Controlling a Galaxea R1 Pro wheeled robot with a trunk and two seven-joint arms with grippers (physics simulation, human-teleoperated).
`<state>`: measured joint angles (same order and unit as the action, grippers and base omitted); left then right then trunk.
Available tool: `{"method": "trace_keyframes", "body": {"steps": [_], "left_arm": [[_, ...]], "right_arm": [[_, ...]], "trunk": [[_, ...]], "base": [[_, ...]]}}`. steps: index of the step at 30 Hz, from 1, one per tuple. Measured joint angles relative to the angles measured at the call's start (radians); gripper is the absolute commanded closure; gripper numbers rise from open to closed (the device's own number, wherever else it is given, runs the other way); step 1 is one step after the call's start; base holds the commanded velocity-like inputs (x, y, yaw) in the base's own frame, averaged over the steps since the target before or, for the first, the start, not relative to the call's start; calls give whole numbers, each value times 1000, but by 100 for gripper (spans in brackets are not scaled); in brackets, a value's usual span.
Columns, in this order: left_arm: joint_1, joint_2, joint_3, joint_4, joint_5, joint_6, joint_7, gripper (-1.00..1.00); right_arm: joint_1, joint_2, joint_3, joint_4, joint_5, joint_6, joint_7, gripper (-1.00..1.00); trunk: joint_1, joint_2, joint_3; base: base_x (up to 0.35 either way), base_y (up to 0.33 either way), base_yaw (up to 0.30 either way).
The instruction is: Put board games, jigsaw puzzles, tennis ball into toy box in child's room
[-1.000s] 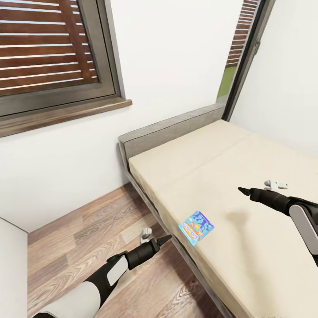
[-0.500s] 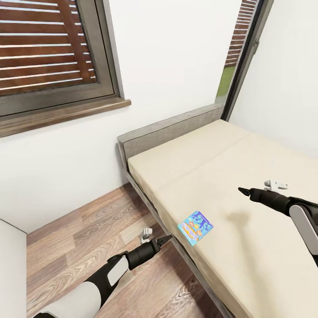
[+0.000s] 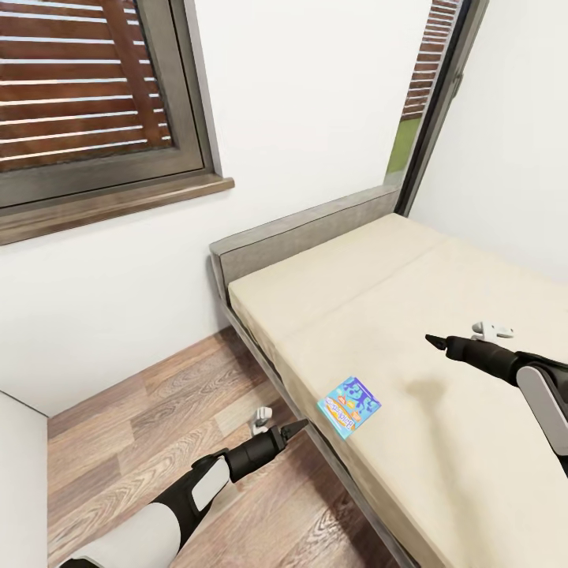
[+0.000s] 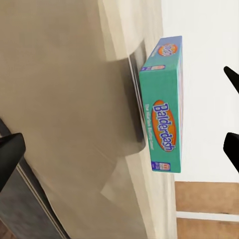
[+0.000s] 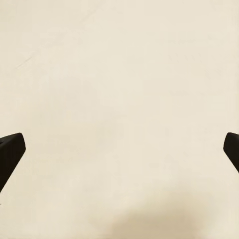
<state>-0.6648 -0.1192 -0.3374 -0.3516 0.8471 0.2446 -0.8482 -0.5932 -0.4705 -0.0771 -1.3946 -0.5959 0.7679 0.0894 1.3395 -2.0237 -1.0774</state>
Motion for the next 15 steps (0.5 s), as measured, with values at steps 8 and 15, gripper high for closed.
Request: {"method": "trace_keyframes", "body": {"steps": [8,15], "left_arm": [[0,0,0,0,0,0,-2,-100],[-3,1,1,0,0,0,-3,-100]], "right_arm": [[1,1,1,-1,0,0,0,-100],[3,0,1,-2,0,0,0,-100]], "trunk": [[0,0,0],[0,0,0]], "base": [[0,0,0],[0,0,0]]}}
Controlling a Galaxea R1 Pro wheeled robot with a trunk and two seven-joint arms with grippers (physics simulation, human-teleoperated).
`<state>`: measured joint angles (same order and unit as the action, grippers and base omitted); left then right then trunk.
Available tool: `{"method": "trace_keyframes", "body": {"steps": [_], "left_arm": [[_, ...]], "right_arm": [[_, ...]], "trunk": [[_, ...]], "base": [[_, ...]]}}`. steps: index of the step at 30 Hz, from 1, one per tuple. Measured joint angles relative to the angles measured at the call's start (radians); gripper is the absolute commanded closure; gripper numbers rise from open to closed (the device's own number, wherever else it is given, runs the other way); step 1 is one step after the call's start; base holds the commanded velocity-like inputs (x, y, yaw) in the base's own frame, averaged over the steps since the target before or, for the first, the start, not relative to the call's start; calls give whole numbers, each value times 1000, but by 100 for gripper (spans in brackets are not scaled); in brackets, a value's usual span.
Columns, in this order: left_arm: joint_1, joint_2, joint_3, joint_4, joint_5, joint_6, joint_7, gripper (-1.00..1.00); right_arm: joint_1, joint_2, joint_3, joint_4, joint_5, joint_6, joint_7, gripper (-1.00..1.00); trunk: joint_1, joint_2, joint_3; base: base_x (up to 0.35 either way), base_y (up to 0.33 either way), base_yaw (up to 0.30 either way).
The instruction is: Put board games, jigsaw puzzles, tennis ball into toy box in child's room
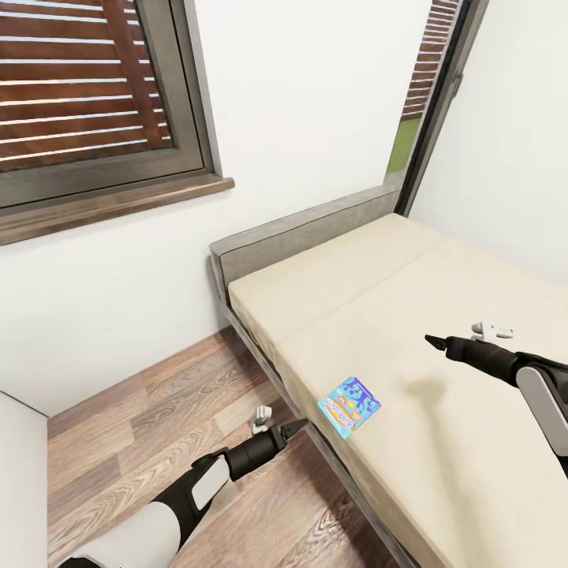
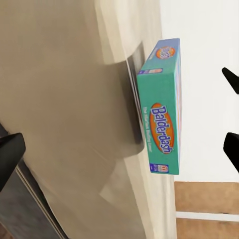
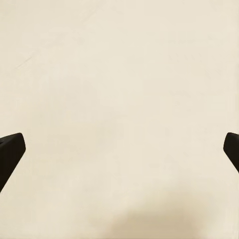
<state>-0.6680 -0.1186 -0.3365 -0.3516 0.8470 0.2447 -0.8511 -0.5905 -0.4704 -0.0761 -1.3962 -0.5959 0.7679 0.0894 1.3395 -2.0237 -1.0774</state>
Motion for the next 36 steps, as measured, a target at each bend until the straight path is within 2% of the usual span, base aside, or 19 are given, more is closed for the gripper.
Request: {"method": "trace_keyframes", "body": {"steps": [12,36], "left_arm": [[-20,1,1,0,0,2,2,-100],[-26,2,3,2,0,3,3,-100]], "right_arm": [[13,0,0,-21,0,0,0,-100],[30,1,1,-44,0,0,0,-100]], "trunk": [[0,0,0],[0,0,0]], "base": [[0,0,0],[0,0,-24]]}}
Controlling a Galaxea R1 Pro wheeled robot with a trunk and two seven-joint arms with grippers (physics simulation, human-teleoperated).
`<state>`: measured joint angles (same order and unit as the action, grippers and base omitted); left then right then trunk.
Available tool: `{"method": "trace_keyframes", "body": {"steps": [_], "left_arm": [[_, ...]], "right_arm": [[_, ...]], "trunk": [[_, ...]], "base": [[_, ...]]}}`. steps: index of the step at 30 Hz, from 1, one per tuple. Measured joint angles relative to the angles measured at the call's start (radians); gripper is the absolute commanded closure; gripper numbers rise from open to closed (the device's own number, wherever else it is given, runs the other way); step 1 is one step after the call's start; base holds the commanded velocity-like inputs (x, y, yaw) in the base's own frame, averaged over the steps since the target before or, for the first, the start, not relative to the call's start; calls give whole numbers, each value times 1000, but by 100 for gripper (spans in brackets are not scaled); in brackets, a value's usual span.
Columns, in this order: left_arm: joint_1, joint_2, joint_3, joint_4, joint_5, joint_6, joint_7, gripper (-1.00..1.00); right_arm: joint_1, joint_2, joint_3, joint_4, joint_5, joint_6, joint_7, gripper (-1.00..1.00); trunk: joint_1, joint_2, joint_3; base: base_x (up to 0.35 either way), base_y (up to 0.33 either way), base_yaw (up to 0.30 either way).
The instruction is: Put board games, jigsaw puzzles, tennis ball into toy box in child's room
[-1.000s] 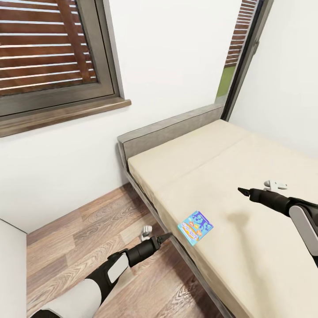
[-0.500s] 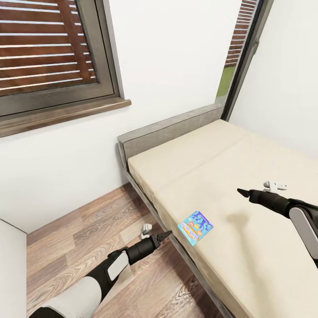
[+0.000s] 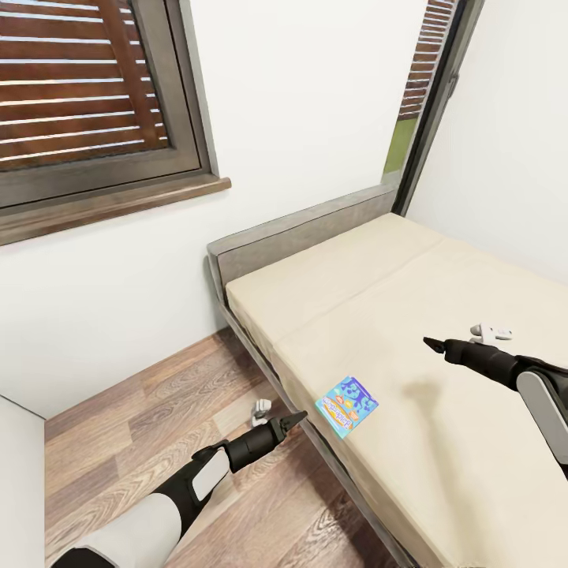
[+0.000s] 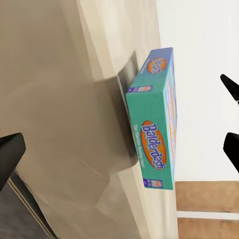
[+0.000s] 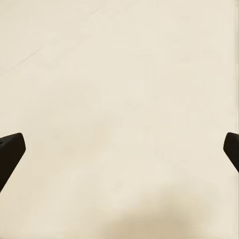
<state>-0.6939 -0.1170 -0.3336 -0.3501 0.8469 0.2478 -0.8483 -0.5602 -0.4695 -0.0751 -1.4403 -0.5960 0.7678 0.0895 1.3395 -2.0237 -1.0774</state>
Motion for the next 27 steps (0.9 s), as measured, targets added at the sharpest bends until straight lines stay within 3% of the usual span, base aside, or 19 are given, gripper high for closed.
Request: {"method": "trace_keyframes", "body": {"steps": [11,27], "left_arm": [[0,-1,0,0,0,0,0,-100],[0,-2,-1,0,1,-1,-1,-100]], "right_arm": [[1,0,0,-1,0,0,0,-100],[1,0,0,-1,0,0,0,-100]], "trunk": [[0,0,0],[0,0,0]], "base": [[0,0,-162],[0,0,-40]]}}
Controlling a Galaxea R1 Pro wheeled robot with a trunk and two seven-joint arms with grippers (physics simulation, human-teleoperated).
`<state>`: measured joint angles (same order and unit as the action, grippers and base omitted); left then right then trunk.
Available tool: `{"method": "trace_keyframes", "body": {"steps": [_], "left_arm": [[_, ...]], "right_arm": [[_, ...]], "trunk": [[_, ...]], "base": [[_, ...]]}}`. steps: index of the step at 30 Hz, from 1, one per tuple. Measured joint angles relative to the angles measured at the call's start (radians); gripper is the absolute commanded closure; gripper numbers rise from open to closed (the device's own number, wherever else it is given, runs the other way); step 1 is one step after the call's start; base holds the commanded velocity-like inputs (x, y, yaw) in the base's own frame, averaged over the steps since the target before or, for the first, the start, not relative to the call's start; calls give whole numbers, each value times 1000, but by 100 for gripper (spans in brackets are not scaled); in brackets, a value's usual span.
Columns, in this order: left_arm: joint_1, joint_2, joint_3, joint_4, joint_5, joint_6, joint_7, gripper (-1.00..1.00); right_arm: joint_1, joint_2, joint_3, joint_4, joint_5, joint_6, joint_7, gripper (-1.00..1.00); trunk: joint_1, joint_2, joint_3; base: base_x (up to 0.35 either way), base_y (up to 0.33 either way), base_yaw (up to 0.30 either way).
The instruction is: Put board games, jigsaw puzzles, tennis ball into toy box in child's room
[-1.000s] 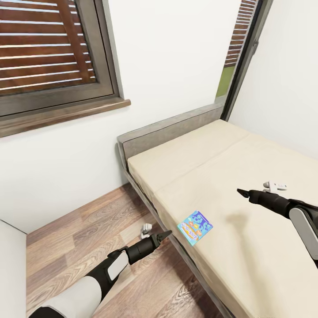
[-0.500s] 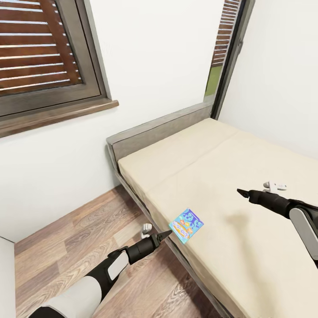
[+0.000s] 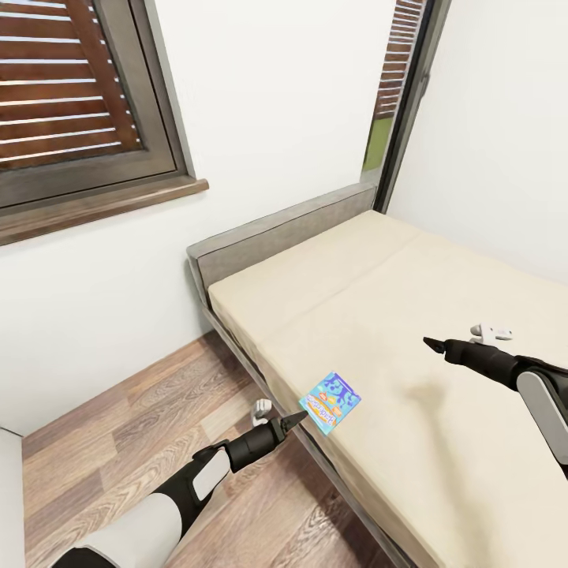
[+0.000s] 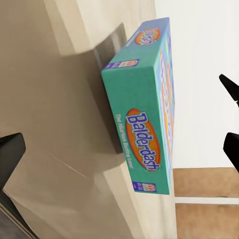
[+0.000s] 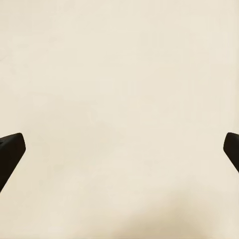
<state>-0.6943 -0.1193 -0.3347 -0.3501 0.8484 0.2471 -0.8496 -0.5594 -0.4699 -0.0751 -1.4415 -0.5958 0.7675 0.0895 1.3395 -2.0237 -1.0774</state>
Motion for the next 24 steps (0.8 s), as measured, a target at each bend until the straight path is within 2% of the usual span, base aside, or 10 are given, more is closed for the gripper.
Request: {"method": "trace_keyframes", "body": {"steps": [24], "left_arm": [[-11,-2,0,-1,0,1,0,-100]], "right_arm": [[0,0,1,0,0,0,0,-100]], "trunk": [[0,0,0]], "base": [[0,0,-3]]}}
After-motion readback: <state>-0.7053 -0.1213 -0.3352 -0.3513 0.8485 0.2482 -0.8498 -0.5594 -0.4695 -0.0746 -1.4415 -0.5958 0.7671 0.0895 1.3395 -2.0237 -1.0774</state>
